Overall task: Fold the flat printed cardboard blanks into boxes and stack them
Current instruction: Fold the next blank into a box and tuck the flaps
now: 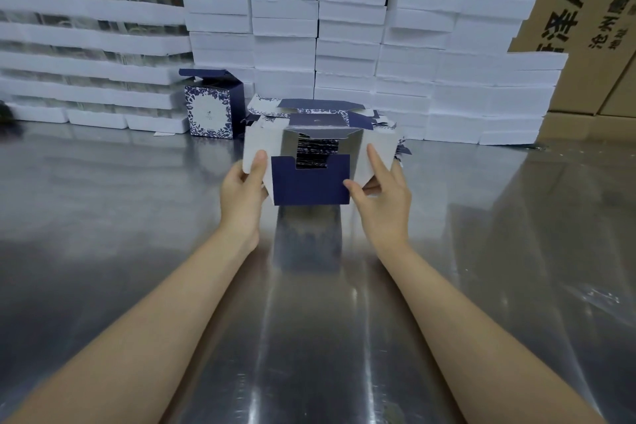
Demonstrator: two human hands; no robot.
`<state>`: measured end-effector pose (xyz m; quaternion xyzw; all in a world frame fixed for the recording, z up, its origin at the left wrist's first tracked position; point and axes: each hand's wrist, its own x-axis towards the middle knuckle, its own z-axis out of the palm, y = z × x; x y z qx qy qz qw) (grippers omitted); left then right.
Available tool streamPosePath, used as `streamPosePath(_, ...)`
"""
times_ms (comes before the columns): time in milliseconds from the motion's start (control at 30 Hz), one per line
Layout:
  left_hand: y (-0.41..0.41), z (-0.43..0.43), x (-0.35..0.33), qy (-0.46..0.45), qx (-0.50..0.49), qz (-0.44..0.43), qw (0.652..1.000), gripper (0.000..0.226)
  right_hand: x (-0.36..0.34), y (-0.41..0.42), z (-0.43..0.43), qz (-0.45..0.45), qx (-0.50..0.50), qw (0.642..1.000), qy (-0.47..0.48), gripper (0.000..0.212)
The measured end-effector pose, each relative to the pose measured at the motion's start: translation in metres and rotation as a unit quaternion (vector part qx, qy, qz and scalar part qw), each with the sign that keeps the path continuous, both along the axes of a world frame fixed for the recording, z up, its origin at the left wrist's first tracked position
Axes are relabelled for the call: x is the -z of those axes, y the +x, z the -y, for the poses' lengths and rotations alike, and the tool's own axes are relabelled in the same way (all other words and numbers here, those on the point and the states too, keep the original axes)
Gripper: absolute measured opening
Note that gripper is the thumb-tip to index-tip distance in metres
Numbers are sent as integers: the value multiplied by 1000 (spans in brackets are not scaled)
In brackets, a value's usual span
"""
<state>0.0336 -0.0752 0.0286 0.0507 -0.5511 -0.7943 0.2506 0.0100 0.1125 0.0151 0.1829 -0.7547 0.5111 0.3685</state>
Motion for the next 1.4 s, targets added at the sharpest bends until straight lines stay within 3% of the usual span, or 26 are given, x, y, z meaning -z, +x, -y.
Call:
streamPosePath(100,0,-6,5,-106,-24,-24,994,4,-2,1,-2,13,-3,1000,-24,68)
streamPosePath(200,-1,-7,10,-169,-21,-33,985,13,-1,1,0,16,-11,1000,-4,70)
streamPosePath(333,-5,-1,12,-65,59,0,996,8,1,2,4,15,-48,995,90,73)
streamPosePath(400,-6,2,14,-67,66,-7,996,19,-2,6,6,8,-57,988,144,68)
streamPosePath(500,-9,7,18,-155,2,12,988,32,-11,16,10,0,-61,979,193,45)
streamPosePath(600,-10,9,20,-267,-37,-10,963,32,-26,25,12,-76,-30,966,245,40)
streamPosePath(667,-5,7,20,-363,-35,-59,929,53,-39,30,11,-84,-8,961,262,40)
streamPosePath(733,-3,3,21,-451,-32,-76,889,77,-47,34,9,-66,-40,968,238,49)
streamPosePath(833,-1,-5,18,-482,-1,-113,869,82,-53,37,4,-45,-132,981,132,59)
streamPosePath(933,3,-6,20,-496,74,-161,850,89,-56,33,-2,-23,-149,988,40,59)
streamPosePath(1033,4,-4,20,-550,76,-174,814,95,-51,25,-9,-41,-101,993,52,56)
streamPosePath(1200,3,2,19,-596,21,-201,777,79,-40,17,-15,-142,102,969,174,58)
streamPosePath(1333,2,1,21,-609,19,-191,769,73,-30,14,-19,-78,29,994,64,56)
streamPosePath(1400,1,0,23,-598,22,-188,779,74,-27,16,-21,-77,0,996,42,42)
